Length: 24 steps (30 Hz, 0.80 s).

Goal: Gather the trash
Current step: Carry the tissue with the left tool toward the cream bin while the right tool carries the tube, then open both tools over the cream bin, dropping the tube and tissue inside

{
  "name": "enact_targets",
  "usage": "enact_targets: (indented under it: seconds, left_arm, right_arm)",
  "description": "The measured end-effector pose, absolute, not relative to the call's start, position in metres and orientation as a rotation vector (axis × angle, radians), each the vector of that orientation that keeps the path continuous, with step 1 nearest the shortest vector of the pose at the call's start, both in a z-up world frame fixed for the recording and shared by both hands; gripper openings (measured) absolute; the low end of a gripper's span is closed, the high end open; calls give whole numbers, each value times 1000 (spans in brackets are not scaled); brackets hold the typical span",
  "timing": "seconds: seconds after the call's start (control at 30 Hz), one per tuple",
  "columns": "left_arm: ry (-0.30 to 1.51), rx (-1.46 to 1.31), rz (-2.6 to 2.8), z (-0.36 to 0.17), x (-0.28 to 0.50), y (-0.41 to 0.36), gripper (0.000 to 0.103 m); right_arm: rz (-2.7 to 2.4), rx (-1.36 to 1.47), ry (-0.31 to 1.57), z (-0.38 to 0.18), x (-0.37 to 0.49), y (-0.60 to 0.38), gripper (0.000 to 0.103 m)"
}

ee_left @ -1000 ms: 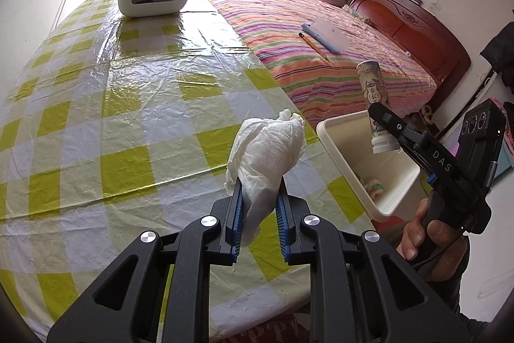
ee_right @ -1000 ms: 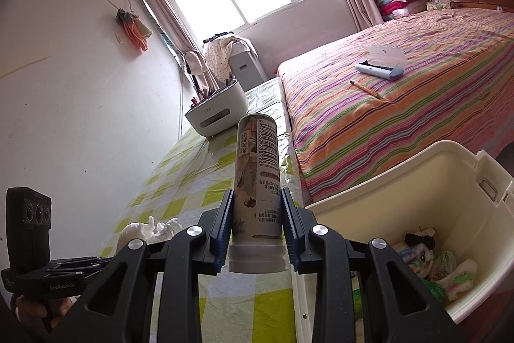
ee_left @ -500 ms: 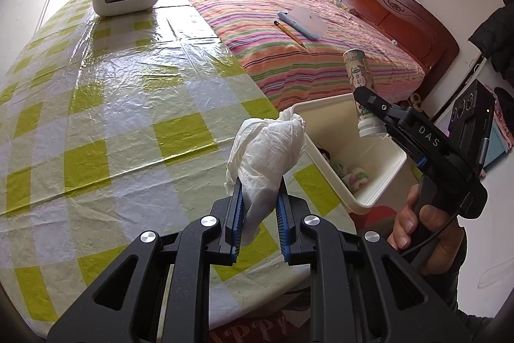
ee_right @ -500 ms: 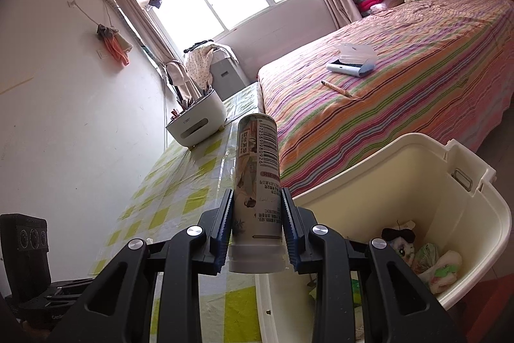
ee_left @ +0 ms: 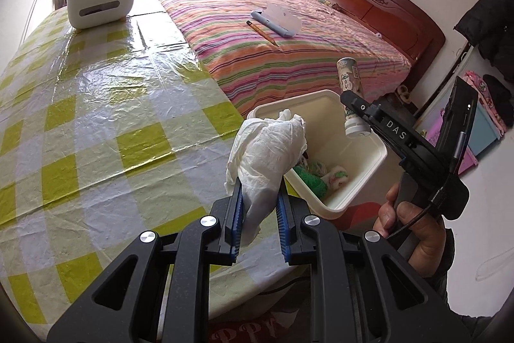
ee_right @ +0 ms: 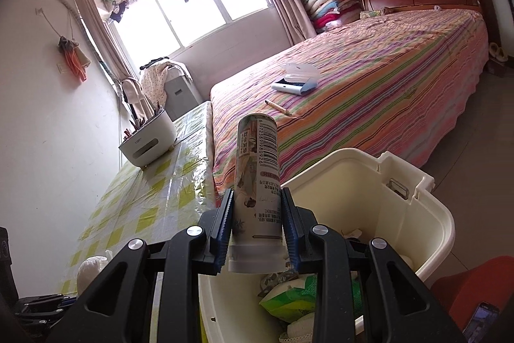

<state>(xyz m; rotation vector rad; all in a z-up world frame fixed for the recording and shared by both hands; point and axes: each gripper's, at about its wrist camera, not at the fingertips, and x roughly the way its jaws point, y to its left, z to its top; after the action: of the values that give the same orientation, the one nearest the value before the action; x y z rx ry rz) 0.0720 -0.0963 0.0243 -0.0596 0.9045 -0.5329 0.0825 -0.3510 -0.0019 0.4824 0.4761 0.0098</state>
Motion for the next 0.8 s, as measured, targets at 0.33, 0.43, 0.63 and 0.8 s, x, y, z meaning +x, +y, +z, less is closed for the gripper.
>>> enact_targets:
  seconds: [0.33,0.43,0.63,0.8]
  left_arm:
    - [906,-37,-539,28,73,-112,18]
    - [912,-31,-539,26,74,-116,19]
    - [924,-34,-541,26,80,-121,19]
    - [927,-29,-544,29,92,-129,19]
  right_arm:
    - [-18,539,484,-7,81,-366,58]
    - [-18,547,467,-6,81,-368,59]
    - [-31,602,442,-6,77,-378,60]
    - [-49,657,402,-6,71,-387,61]
